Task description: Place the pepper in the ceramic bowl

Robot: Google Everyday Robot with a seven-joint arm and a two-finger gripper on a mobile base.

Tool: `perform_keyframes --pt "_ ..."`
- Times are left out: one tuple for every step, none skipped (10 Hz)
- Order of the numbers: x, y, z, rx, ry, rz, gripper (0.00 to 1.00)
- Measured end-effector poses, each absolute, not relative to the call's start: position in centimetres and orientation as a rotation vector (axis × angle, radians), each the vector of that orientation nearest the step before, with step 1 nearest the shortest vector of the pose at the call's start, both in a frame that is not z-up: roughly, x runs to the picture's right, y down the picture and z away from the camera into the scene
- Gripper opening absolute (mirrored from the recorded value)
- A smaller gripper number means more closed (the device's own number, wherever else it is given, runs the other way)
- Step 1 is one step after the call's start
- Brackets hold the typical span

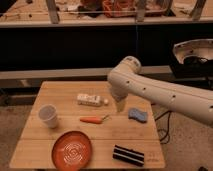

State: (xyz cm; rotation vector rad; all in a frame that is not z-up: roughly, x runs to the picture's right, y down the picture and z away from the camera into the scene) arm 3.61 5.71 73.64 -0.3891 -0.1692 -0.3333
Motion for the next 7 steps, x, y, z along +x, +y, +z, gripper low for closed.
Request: perform_keyframes --pt "2.5 5.8 73.9 -0.385 -0.178 -0.340 0.80" --pt "2.2 6.0 74.2 -0.381 -0.183 -0.344 0.80" --pt "2.0 6.3 74.4 -0.377 -0.190 -0.347 0.80" --pt "1.9 6.5 74.6 -0.377 -0.196 -0.347 0.80" --pt "1.5 7.1 75.1 -0.384 -0.208 -0.346 0.80" --pt "0.7 7.7 75.3 -0.389 -0.222 -0.348 0.80" --pt "0.0 8.2 75.4 -0.393 -0.234 -0.351 0.80"
